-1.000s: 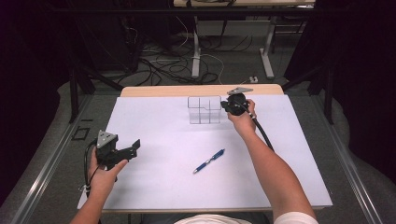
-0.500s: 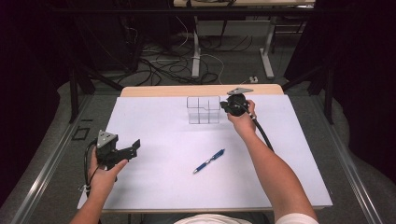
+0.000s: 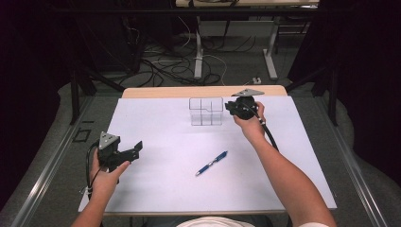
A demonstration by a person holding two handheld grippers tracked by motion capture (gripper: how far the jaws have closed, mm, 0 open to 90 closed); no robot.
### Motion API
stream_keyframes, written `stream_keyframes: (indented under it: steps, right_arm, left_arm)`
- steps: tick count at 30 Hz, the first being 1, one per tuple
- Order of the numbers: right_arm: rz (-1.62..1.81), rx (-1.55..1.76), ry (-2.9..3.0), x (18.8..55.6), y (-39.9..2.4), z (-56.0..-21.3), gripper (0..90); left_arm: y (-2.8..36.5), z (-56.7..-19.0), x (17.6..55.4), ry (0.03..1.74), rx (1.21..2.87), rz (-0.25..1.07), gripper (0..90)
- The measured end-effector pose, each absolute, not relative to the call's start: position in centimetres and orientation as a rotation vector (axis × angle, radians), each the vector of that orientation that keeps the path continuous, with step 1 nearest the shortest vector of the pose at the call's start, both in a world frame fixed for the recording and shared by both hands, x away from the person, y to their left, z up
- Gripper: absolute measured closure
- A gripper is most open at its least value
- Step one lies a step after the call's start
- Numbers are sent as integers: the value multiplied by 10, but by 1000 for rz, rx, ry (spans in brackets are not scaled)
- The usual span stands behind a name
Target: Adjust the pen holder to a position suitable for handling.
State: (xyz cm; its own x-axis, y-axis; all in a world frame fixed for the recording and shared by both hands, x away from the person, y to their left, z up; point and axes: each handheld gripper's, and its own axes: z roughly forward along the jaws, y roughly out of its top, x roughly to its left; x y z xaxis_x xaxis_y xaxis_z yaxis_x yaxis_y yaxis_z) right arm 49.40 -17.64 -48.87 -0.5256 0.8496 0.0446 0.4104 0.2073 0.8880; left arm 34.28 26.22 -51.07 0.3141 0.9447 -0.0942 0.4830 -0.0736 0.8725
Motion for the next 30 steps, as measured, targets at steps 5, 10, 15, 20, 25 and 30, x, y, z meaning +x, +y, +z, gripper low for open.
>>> stream_keyframes:
  steps: [5,10,15,20,25,30]
  right_arm:
    - [1291,1150,2028,479,-177,-485,644]
    - [1312,1117,2032,466,-177,-480,548]
    - [1286,1078,2067,454,-178,-479,478]
    - [1290,1074,2064,441,-183,-477,430]
    - [1322,1109,2043,426,-189,-478,332]
    - [1307,1084,2013,410,-196,-478,245]
  left_arm:
    - [263,-510,343,1302,1694,655,100]
    - [262,-510,343,1297,1701,658,106]
    - [261,-508,342,1285,1712,684,126]
    - [260,-508,342,1289,1704,665,145]
    - [258,-506,342,1283,1695,661,152]
    - [256,-505,343,1277,1691,649,154]
